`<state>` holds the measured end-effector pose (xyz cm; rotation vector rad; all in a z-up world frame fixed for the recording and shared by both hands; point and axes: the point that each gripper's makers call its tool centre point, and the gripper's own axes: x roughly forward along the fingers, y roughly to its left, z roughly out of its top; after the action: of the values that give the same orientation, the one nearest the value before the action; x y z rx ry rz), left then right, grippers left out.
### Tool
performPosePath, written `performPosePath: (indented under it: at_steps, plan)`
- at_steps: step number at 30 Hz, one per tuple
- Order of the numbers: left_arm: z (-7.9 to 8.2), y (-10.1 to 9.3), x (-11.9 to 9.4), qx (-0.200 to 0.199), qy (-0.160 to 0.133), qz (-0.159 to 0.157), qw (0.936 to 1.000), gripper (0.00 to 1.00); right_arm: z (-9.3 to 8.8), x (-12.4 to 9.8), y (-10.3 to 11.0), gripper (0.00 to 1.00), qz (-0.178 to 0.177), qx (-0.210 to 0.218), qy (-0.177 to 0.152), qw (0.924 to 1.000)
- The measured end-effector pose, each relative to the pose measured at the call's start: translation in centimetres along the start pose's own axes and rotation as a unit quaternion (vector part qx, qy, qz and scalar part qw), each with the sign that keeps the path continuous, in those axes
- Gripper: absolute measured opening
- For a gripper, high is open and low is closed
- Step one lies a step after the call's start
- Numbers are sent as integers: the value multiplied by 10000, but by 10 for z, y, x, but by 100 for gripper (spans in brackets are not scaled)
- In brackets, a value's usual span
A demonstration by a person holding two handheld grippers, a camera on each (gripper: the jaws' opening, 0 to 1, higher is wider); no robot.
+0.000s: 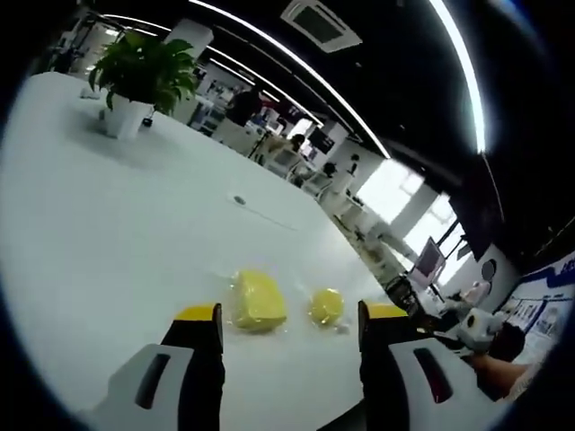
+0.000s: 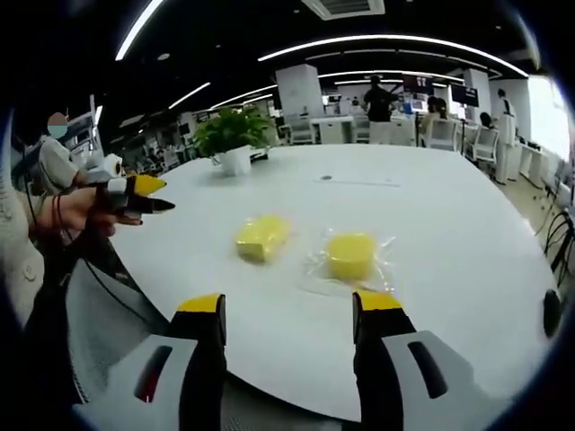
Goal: Compare the silicone blocks by pressing each to a similar depth, holding the contact briefly, and releasing to observe deformation and rebound differences across the visible hardness samples.
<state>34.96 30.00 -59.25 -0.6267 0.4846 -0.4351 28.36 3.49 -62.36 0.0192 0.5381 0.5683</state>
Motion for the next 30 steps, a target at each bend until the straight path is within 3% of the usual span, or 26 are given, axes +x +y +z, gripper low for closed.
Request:
performPosePath:
  at_steps: [4,7,11,18,25,30]
  plan:
    - [9,6,11,-613,-220,-32,9979,60,0,2,-3,52,-16,3,41,10000]
    - [14,12,19,-856,-310,-30,9958,60,0,4,-6,52,-33,19,57,10000]
    - [14,18,33,-931,-250,-8,9953,60,2,7,-9,52,-56,22,87,9999]
    - [17,26,58,-1394,-239,-77,9899,56,-1,12,-15,52,-85,62,180,9998]
    - [12,40,84,-1490,-100,62,9888,58,-5,17,-21,52,-96,117,287,9995]
    - [7,51,104,-1843,-20,129,9828,58,-7,18,-29,52,-155,162,349,9991]
